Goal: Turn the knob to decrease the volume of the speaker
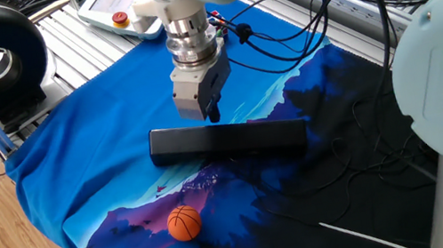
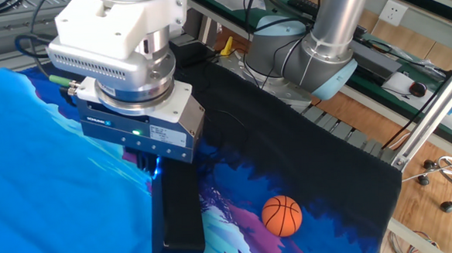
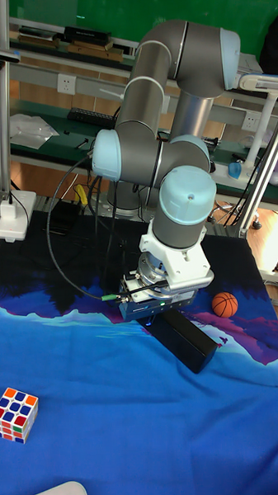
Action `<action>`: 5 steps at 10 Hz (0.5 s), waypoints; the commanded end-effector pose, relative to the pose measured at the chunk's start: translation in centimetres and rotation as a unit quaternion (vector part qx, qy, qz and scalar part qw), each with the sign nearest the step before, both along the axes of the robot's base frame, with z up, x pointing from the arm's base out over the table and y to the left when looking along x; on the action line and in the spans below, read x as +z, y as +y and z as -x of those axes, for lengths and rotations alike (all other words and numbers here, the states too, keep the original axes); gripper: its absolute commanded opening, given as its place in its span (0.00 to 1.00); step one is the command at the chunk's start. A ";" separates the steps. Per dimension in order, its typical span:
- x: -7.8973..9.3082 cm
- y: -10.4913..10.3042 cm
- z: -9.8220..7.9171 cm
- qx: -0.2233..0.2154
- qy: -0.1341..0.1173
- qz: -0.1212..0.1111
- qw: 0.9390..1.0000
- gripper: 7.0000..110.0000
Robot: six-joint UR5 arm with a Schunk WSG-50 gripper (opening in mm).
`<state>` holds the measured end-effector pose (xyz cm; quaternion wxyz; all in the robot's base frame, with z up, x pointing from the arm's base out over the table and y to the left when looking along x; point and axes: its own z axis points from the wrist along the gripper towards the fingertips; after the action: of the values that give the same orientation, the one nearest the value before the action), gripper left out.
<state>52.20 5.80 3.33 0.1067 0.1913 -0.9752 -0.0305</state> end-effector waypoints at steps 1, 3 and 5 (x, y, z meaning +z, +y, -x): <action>-0.3 -0.1 0.1 -0.001 -0.002 -0.003 1.000 0.00; -0.3 -0.2 0.2 -0.002 0.000 -0.001 1.000 0.00; -0.3 -0.3 0.4 -0.002 0.003 0.001 1.000 0.00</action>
<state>51.90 5.40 3.02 0.1089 0.1921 -0.9750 -0.0264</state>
